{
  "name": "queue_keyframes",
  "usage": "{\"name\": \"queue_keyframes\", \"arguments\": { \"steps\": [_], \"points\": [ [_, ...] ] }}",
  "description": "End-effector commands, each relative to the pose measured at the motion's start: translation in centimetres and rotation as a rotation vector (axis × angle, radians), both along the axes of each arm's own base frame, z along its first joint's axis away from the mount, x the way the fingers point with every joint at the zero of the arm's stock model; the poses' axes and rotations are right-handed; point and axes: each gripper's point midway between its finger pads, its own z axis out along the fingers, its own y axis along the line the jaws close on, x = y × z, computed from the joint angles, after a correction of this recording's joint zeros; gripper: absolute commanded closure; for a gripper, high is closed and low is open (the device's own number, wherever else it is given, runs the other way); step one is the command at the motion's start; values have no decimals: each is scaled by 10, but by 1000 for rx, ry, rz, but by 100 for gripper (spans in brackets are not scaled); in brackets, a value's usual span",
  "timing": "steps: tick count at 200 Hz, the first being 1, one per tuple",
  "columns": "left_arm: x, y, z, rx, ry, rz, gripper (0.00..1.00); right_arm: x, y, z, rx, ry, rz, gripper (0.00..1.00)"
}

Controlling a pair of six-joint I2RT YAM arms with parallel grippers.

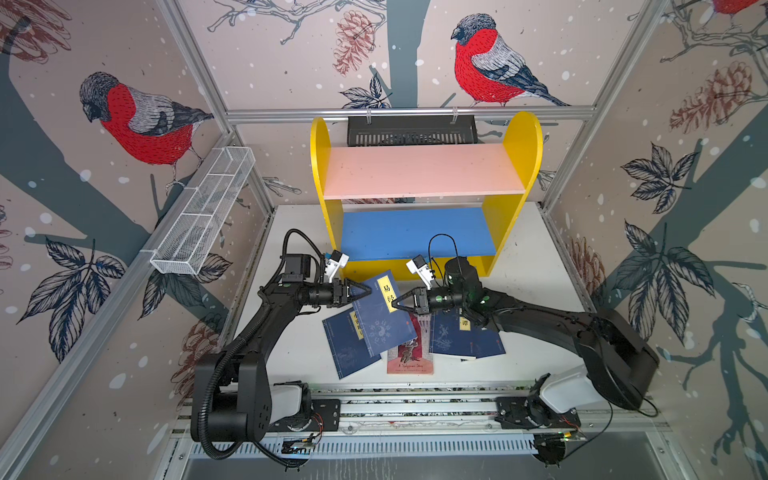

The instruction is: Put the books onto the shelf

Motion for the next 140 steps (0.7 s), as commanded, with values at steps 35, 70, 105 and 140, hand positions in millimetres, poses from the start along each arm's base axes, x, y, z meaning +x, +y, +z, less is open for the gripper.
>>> {"name": "queue_keyframes", "arguments": {
  "steps": [35,70,105,140],
  "points": [
    [-20,-11,15,-86,-30,-108,77,2,7,2,21,10,100,93],
    [-16,-9,13,-47,-17,-85,100,21,2,-8,-25,17,16,62],
    [-3,-6,23,-25,-5,-34,100,46,-25,-12,-68,6,-187,45],
    [13,-2,37,-54,50,43,100,40,-48,5,-18,-24,-323,37]
  ]
}}
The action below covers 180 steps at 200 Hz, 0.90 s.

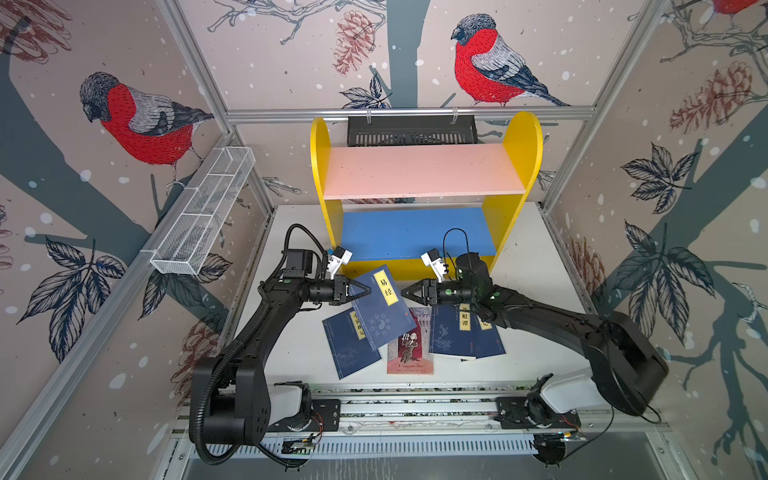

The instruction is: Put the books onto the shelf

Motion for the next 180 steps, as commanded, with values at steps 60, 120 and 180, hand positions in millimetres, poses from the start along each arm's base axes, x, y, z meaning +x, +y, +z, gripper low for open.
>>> {"name": "queue_keyframes", "arguments": {
  "steps": [60,120,180],
  "points": [
    [28,12,20,-62,120,155,100,-44,-9,27,133,-48,-229,23],
    [38,16,36,-100,90,216,100,-71,0,26,221,12,-298,20],
    [41,16,46,-203,118,260,100,-76,17,40,362,26,-295,18]
  ]
}}
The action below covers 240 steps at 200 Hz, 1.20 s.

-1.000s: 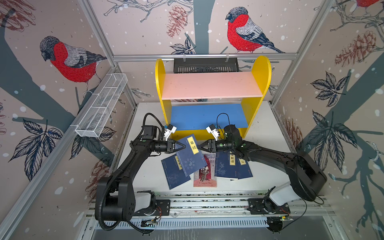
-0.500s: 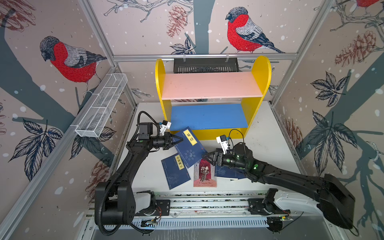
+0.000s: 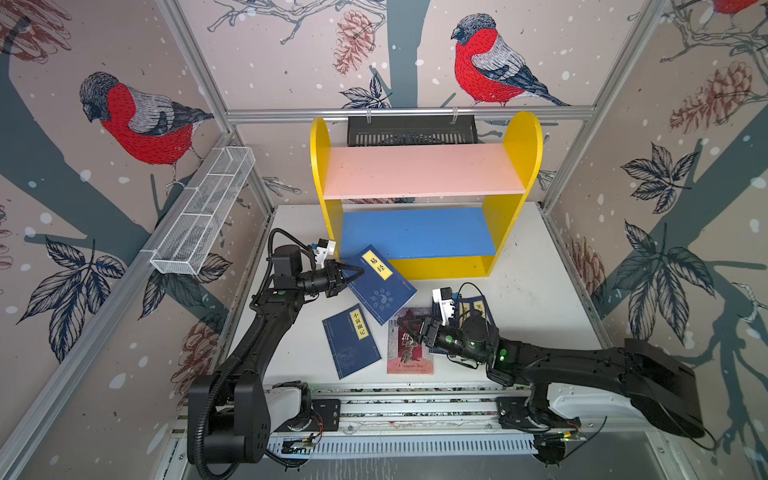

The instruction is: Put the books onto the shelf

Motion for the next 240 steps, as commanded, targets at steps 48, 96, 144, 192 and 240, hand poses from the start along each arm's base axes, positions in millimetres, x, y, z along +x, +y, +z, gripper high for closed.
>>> {"name": "queue_keyframes", "arguments": {
  "steps": [48,96,144,192,240],
  "points": [
    [2,-1,27,-84,-72,13,100,18,16,37,208,-47,-50,19],
    [-2,-1,22,-101,-52,19,100,38,16,48,296,-83,-87,27],
    [-5,-1,17,-92,-45,17,100,55,29,50,333,-90,-49,69],
    [-10,-1,5,-32,-59,-1,79,61,29,46,302,-115,-6,97],
    [-11,3,18,162,-253,-63,51,63,11,36,153,-152,130,98]
  ]
}}
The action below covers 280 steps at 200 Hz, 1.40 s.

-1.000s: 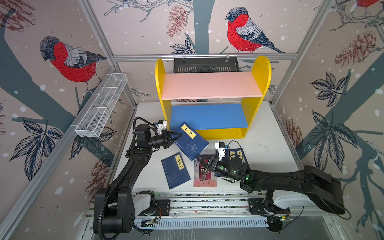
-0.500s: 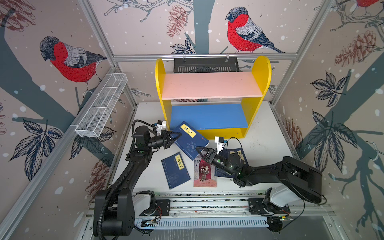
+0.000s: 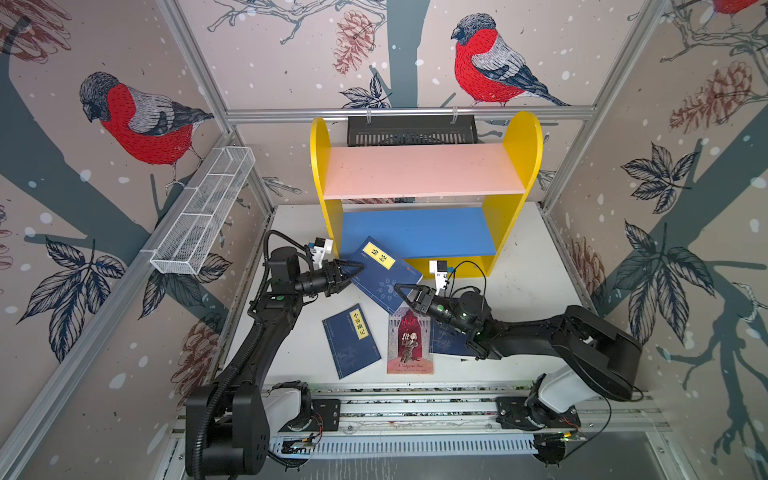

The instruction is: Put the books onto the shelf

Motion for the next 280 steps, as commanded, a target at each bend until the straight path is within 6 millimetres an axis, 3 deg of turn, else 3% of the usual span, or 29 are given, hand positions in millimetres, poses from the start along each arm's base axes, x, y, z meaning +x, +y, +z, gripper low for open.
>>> {"name": "queue_keyframes", "arguments": {
  "steps": [1,31,61,113,126,142,170,179,209,248,280],
  "points": [
    [-10,1,-1,134,-137,-68,51,-14,-3,-2,-83,-67,134,98],
    [-17,2,-10,200,-160,-113,48,-15,-19,3,-157,-104,224,98],
    [-26,-2,-16,154,-142,-155,46,-20,-32,13,-201,-151,322,98],
    [-40,-11,-7,29,-129,-230,46,-31,-28,22,-220,-190,488,98],
    [-41,-11,-8,24,-117,-233,50,-28,-25,22,-233,-192,508,97],
    [-45,-12,-8,10,-108,-243,64,-18,-22,20,-253,-184,505,96],
    [-44,-12,-9,7,-96,-234,100,-4,-18,20,-234,-159,486,71],
    [-42,-12,-8,12,-102,-228,100,1,-19,19,-228,-149,466,60],
    [-35,-10,-3,34,-118,-207,100,9,-27,17,-195,-120,399,52],
    [-22,-8,1,39,-104,-180,100,-1,-36,13,-177,-100,364,51],
    [-17,-8,0,9,-75,-171,100,-13,-31,10,-162,-92,357,50]
  ]
}}
